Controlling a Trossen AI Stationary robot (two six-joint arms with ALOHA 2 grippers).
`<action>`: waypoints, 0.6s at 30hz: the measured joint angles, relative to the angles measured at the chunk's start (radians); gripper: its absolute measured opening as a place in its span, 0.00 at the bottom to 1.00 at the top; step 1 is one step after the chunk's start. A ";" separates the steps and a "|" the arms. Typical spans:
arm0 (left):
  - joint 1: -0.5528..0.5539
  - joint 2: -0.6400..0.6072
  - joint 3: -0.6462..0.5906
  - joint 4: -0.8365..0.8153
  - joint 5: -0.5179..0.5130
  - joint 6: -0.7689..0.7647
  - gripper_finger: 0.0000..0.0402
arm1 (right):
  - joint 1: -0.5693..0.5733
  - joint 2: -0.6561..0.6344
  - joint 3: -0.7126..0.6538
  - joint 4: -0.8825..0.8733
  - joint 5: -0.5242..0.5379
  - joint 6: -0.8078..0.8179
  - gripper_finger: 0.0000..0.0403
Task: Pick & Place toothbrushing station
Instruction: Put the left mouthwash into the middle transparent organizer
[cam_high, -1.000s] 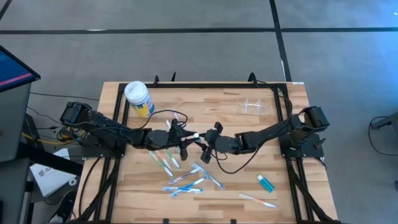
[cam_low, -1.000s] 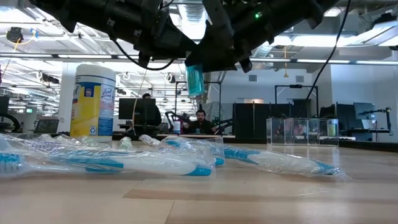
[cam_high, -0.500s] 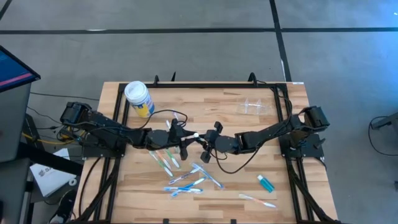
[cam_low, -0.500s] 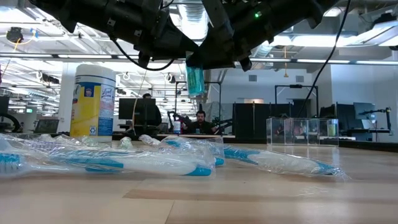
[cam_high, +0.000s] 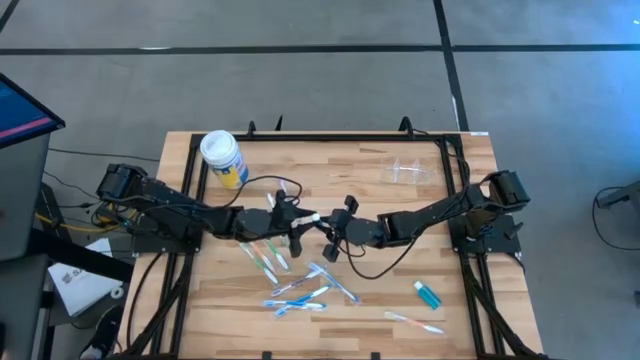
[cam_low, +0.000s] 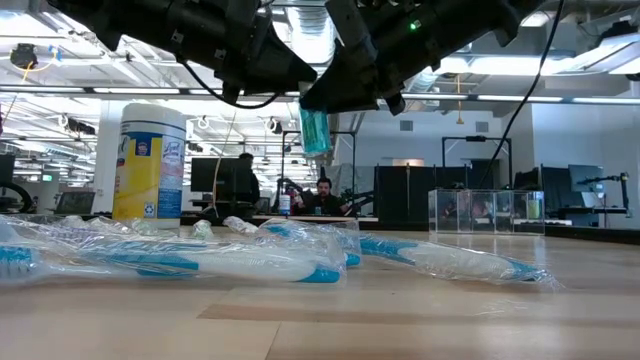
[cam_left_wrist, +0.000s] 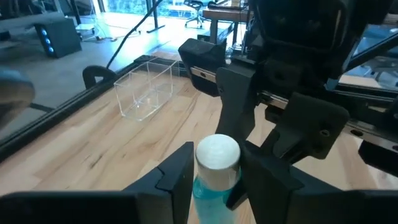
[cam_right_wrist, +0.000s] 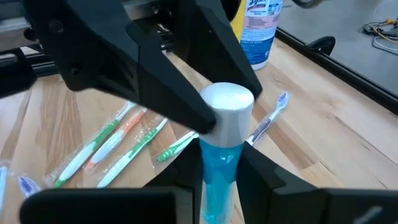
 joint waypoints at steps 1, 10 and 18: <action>0.000 -0.005 0.000 0.003 -0.002 0.001 0.29 | 0.000 0.000 0.000 -0.001 0.000 0.000 0.15; -0.033 -0.134 -0.061 -0.005 -0.007 0.003 0.27 | -0.006 -0.029 0.002 -0.096 0.061 0.000 0.15; -0.040 -0.224 -0.127 0.000 -0.007 -0.044 0.27 | -0.022 -0.065 0.001 -0.179 0.160 0.000 0.15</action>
